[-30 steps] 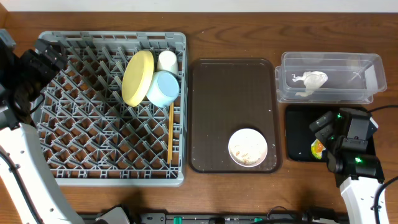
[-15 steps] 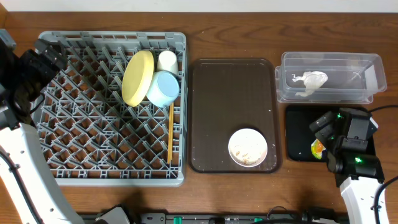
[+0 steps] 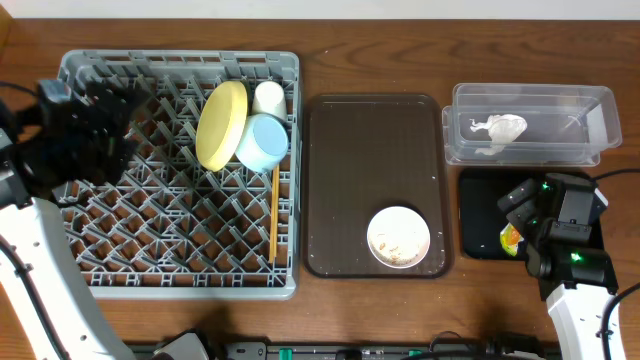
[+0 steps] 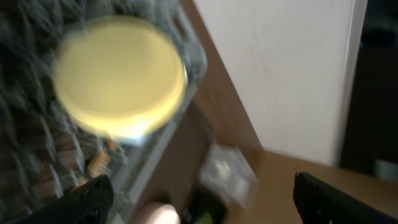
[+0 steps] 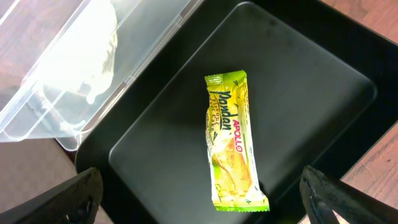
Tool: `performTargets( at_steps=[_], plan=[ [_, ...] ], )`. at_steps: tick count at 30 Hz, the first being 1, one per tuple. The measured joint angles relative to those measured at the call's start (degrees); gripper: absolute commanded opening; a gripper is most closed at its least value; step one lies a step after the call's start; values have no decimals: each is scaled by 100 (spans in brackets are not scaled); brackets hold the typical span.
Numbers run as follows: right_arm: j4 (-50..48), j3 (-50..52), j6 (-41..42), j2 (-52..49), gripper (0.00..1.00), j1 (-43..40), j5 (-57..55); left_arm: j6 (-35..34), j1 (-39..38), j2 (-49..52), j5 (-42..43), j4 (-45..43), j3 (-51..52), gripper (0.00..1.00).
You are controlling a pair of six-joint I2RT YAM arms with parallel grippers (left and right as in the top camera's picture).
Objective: Sort waste into correct bins and load items into the dishwasher rack
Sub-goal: 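Move the left gripper from the rack over the white paper bowl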
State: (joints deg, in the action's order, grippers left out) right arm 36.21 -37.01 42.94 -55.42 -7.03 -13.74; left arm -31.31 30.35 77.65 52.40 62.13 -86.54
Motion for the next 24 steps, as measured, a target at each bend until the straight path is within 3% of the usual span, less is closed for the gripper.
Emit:
performTargets(
  at_steps=[6, 10, 19, 24],
  plan=[
    [-2, 2, 0, -2, 99, 0, 0, 409, -688, 0, 439, 1285, 0, 93],
    [-2, 0, 0, -2, 99, 0, 0, 754, -1392, 0, 258, 1827, 0, 93],
    [-2, 0, 0, -2, 99, 0, 0, 901, -3718, 0, -1368, 2020, 0, 93],
    [-2, 0, 0, -2, 99, 0, 2, 369, -5088, 0, -2470, 1897, 52, 94]
  ],
)
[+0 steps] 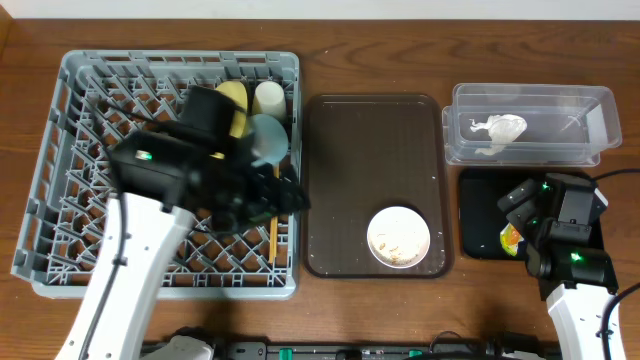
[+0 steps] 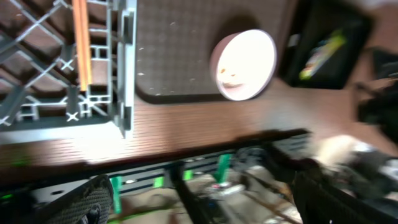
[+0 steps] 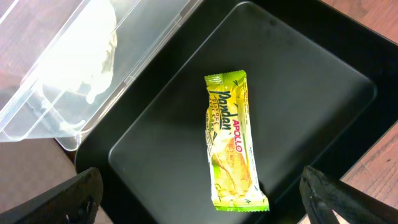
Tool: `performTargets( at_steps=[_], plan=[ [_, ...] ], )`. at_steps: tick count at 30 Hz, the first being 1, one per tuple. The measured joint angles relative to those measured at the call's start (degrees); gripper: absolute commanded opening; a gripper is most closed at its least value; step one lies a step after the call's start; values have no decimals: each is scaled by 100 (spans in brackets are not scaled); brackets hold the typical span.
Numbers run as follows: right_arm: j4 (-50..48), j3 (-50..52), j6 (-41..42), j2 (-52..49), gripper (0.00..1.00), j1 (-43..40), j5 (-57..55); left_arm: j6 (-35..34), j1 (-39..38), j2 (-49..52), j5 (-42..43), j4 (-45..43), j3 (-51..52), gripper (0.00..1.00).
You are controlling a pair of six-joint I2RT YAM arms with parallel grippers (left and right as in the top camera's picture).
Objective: Sort waste into correct bins and load items into the dishwasher rack
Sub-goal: 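Move the left gripper from the rack over the white paper bowl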
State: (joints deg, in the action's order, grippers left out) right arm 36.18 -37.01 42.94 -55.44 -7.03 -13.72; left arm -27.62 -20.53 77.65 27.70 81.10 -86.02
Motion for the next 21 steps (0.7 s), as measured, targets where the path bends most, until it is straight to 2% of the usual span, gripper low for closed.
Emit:
performTargets(
  at_steps=[4, 8, 13, 21],
  plan=[
    [0, 2, 0, 0, 99, 0, 0, -743, -1082, 4, -922, -463, 225, 94],
    [0, 0, 0, 0, 99, 0, 0, -1268, -1969, 11, -1495, -1226, 496, 93],
    [0, 2, 0, 0, 99, 0, 0, -1528, -2927, 50, -1912, -2210, 892, 93],
    [0, 0, 0, 0, 99, 0, 0, -1631, -3851, 601, -2240, -2850, 1145, 93]
  ],
)
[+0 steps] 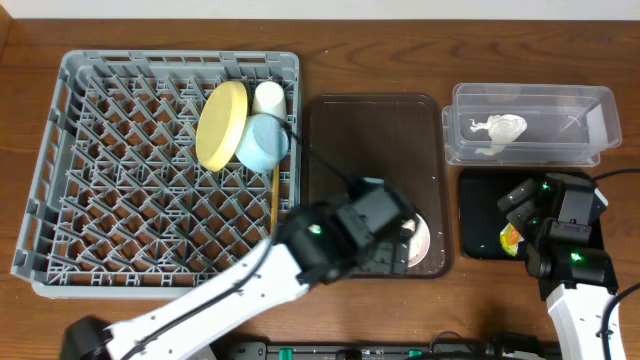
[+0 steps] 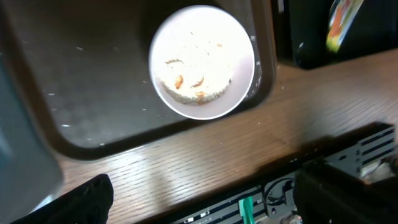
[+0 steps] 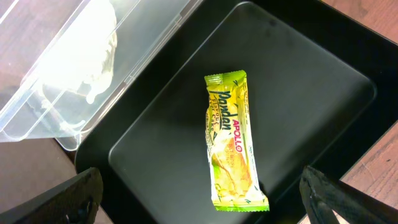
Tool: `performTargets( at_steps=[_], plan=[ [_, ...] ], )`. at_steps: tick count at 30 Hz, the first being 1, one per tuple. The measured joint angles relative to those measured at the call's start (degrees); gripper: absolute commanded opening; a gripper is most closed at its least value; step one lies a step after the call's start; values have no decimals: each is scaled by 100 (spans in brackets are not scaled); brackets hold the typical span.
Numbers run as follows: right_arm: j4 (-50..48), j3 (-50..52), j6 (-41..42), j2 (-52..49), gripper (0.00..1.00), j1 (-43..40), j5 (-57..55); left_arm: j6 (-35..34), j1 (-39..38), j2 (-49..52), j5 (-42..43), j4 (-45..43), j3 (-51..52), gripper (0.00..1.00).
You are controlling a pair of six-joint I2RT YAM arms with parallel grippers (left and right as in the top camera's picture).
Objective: Sort waste into correct bins and load items into the dishwasher rack
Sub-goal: 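Move the left gripper from the rack over the white paper bowl, then withdraw the left gripper back over the dish rack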
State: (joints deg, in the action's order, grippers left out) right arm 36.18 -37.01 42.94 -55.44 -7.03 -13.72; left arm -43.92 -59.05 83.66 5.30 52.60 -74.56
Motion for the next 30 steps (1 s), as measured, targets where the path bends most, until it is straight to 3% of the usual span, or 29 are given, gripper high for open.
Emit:
performTargets(
  at_steps=[8, 9, 10, 11, 12, 17, 30],
  plan=[
    [0, 0, 0, 0, 99, 0, 0, -2, -63, 514, -168, -232, 9, 94],
    [0, 0, 0, 0, 99, 0, 0, -2, -63, 529, -205, -238, 9, 87],
    [0, 0, 0, 0, 99, 0, 0, -46, -63, 533, -234, -254, 11, 63],
    [0, 0, 0, 0, 99, 0, 0, -70, -63, 533, -260, -299, 11, 50],
    [0, 0, 0, 0, 99, 0, 0, -90, -70, 540, -273, -354, 11, 45],
    [0, 0, 0, 0, 99, 0, 0, -118, -162, 688, -433, -407, 11, 40],
    [0, 0, 0, 0, 99, 0, 0, -111, -225, 1478, -791, -505, 11, 43]
  ],
)
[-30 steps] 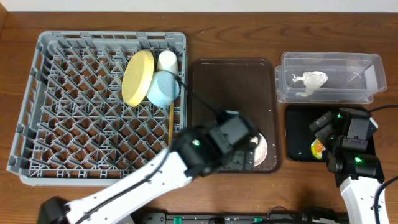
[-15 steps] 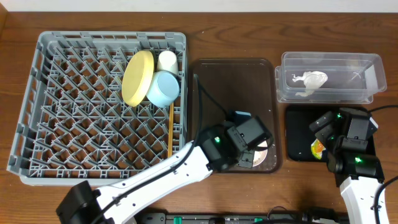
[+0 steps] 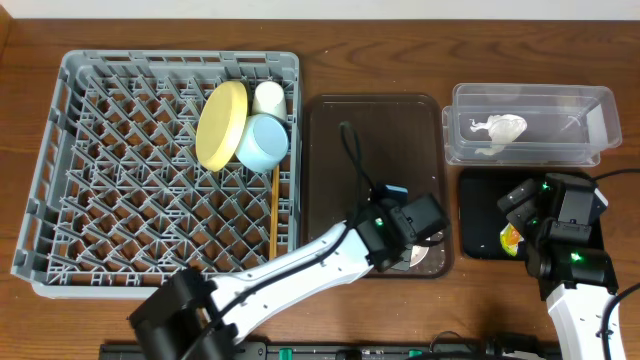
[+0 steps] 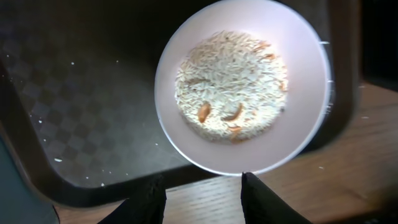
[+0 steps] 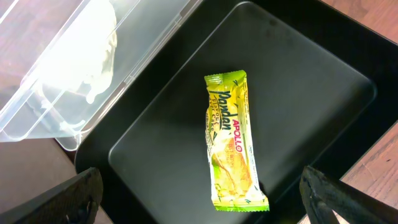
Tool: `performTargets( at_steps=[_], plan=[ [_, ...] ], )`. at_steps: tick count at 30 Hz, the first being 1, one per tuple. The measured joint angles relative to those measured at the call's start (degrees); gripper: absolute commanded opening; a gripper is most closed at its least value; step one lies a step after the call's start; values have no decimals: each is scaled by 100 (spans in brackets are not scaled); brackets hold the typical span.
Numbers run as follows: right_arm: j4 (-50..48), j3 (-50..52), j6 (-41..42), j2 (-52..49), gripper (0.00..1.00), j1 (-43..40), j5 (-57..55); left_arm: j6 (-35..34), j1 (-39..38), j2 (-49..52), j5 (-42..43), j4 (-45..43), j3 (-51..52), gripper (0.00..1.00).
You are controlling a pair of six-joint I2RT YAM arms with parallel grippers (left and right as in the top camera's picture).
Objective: Sort waste into correct bins and load items into the dishwasher rack
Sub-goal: 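Withdraw the left gripper back over the dish rack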
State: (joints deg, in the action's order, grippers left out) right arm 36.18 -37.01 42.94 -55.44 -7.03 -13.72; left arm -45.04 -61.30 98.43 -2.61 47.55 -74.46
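A white bowl of rice leftovers point(image 4: 242, 102) sits at the front right of the brown tray point(image 3: 370, 140). My left gripper point(image 4: 202, 196) hovers low over it, open, nothing between its fingers; the right fingertip point(image 4: 258, 186) is at the bowl's near rim. From overhead the left gripper point(image 3: 415, 232) hides most of the bowl. My right gripper point(image 5: 202, 199) is wide open above the black bin point(image 5: 155, 149), where a green snack wrapper point(image 5: 233, 146) lies.
The grey dishwasher rack point(image 3: 60, 150) on the left holds a yellow plate point(image 3: 221, 125), a blue cup point(image 3: 262, 143), a white cup point(image 3: 268, 97) and an orange chopstick point(image 3: 273, 215). A clear bin point(image 3: 585, 115) at the back right contains crumpled white tissue point(image 3: 497, 128).
My left gripper has come lower and closer to the rice bowl, which now fills its view, and its fingers stand nearer together. The right gripper and the wrapper are unchanged.
The left arm was first at the rack's far left edge, then over the rack's right side by the chopstick, then above the tray near the bowl, and now low over the bowl. The right gripper stayed open over the black bin throughout.
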Motion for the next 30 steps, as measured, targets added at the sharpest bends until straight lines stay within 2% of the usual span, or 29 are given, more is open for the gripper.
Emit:
performTargets(
  at_steps=[5, 13, 15, 17, 24, 26, 29, 30],
  plan=[
    [0, 2, 0, 0, 99, 0, 0, 4, 0, 48, -111, -2, 0, 52],
    [0, 2, 0, 0, 99, 0, 0, -4, 0, 48, -205, -2, 0, 51],
    [0, 0, 0, 0, 99, 0, 0, 20, 0, 48, -210, -2, 0, 44],
    [0, 2, 0, 0, 99, 0, 0, 142, 11, 46, -216, 9, 0, 43],
    [0, 2, 0, 0, 99, 0, -2, 621, 533, -374, -221, 498, -4, 45],
    [0, 0, 0, 0, 99, 0, -2, 774, 896, -772, -225, 546, -33, 57],
    [0, 2, 0, 0, 99, 0, -2, 977, 1532, -1502, -262, 553, -136, 93],
    [0, 2, 0, 0, 99, 0, 0, 1019, 1764, -1768, -302, 560, -162, 97]
  ],
)
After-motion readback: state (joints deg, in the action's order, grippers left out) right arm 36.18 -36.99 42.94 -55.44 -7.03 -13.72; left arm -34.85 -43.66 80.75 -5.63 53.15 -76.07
